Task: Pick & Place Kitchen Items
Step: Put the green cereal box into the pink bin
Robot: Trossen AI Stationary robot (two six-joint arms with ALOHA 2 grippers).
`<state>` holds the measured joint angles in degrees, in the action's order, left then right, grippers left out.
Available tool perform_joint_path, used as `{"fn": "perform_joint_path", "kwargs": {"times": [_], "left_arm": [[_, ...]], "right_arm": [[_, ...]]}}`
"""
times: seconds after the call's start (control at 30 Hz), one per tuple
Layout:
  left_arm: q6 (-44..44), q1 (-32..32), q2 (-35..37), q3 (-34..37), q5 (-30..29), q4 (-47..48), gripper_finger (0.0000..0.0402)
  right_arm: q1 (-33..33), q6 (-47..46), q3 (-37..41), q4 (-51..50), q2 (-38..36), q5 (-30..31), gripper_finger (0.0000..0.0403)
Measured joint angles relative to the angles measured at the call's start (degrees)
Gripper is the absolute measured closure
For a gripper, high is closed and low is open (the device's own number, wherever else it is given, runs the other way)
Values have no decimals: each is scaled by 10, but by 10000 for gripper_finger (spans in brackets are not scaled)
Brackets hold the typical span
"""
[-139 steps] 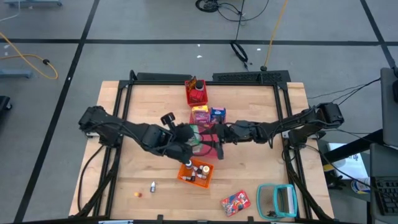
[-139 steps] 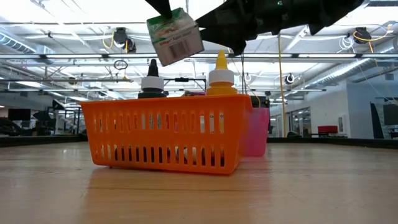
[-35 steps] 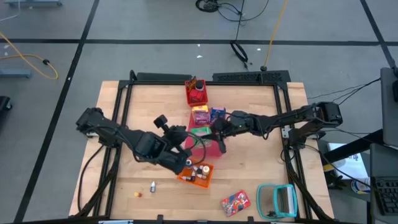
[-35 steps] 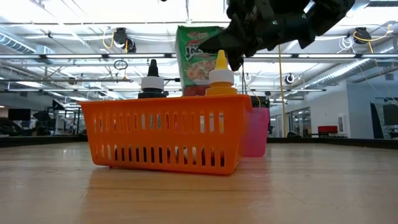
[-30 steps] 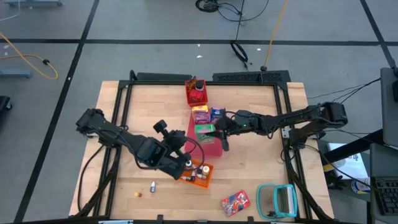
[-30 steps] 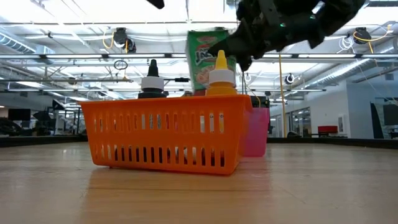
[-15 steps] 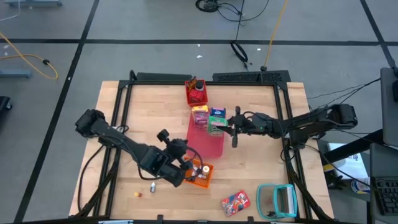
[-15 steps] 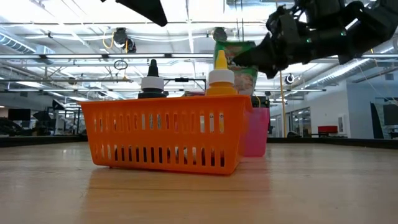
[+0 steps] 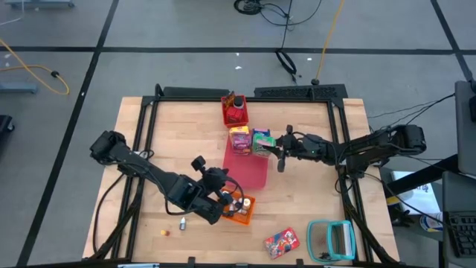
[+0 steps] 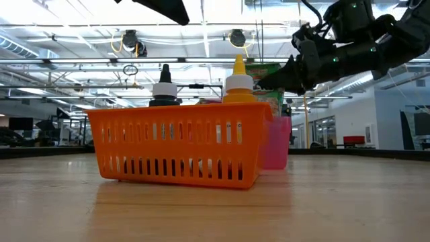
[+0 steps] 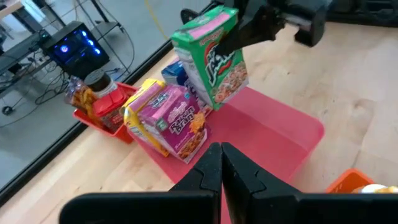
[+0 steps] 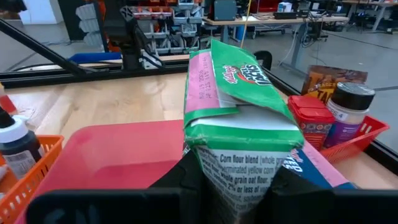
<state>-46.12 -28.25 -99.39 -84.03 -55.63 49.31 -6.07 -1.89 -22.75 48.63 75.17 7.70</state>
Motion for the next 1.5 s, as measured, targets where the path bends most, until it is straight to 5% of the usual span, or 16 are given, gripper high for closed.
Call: {"fn": "perform_joint_path", "kwargs": {"times": [0.43,0.87,1.5], "left_arm": [[19,0,0,0,0,-19,394],[36,0,0,0,0,-30,394],[35,0,0,0,0,-30,394]], "right_arm": [[-22,2,12,11,2,15,349],[-22,10,10,141,127,12,344],[-21,28,9,132,127,11,232]]}}
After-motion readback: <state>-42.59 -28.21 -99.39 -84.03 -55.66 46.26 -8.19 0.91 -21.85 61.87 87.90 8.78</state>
